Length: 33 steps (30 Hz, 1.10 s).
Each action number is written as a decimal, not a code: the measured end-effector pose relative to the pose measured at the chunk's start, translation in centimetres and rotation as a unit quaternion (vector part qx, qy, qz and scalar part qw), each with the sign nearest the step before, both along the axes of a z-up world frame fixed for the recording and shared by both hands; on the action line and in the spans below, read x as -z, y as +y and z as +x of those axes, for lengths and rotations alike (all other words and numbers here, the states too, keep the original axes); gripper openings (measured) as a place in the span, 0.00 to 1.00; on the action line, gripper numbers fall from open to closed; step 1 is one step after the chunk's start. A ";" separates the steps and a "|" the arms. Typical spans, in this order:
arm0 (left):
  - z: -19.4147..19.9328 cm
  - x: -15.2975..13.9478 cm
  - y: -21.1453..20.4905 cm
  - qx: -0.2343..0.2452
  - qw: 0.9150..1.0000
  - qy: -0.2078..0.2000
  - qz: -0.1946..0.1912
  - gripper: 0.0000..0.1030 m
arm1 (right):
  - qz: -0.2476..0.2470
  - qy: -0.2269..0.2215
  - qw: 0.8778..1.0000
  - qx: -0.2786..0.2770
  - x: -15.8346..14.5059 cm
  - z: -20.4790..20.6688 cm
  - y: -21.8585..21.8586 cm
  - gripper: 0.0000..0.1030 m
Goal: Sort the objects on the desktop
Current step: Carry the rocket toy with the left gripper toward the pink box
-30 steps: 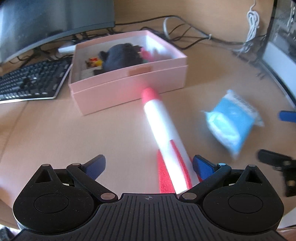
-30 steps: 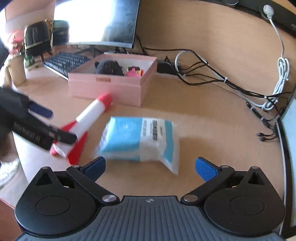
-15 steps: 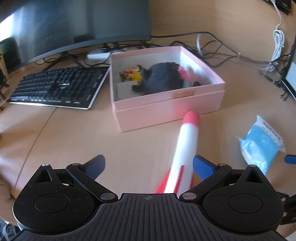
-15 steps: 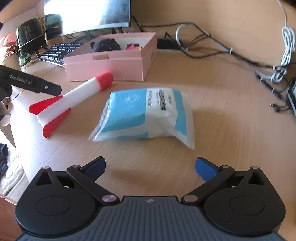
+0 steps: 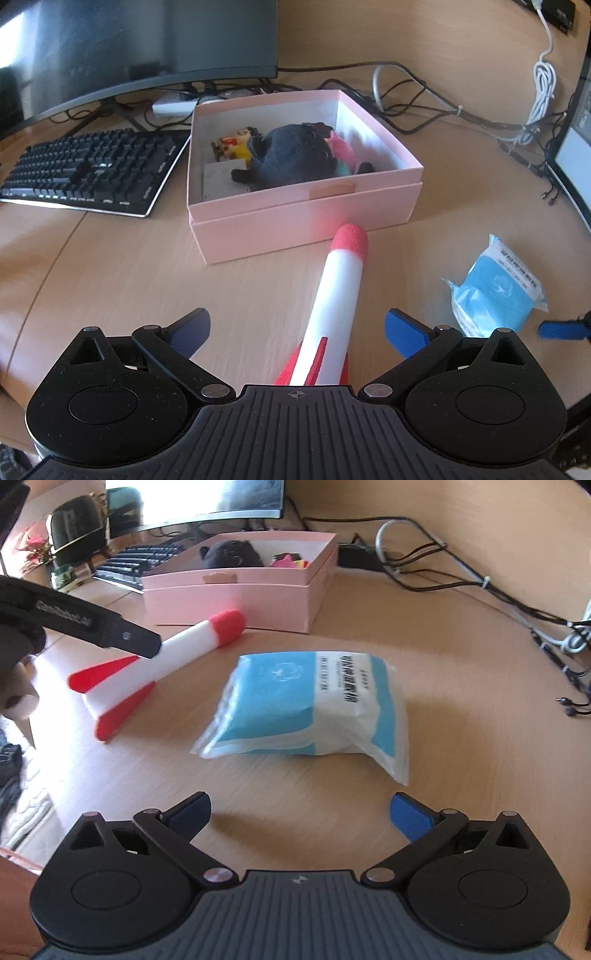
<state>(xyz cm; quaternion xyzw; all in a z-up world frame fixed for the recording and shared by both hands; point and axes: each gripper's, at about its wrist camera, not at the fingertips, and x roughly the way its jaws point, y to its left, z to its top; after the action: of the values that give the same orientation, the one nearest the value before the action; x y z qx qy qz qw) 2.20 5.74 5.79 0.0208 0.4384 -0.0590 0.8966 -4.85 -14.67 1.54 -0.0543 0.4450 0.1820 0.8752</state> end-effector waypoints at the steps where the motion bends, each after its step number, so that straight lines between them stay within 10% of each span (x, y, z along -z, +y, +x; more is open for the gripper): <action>1: -0.1 -0.2 0.1 0.003 1.000 -0.004 -0.009 1.00 | 0.006 -0.003 1.000 -0.005 -0.1 -0.2 0.1 1.00; 14: 1.5 0.7 -9.0 0.229 0.970 0.017 -0.078 1.00 | -0.037 -0.050 0.997 0.038 -1.5 -4.3 -2.1 1.00; 28: 0.9 1.2 -10.9 0.265 0.941 0.098 -0.185 1.00 | -0.039 -0.061 0.991 0.115 -2.1 -5.4 -4.3 1.00; 33: 1.0 -0.5 -6.7 0.165 0.971 0.028 -0.171 1.00 | -0.037 -0.083 0.993 0.080 -2.5 -4.2 -2.2 1.00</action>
<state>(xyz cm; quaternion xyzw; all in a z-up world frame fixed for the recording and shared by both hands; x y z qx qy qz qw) 3.24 -0.95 6.26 -0.0620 0.4377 -0.2806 0.8520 -9.01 -16.88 4.02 -0.0659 0.3801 0.0896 0.9183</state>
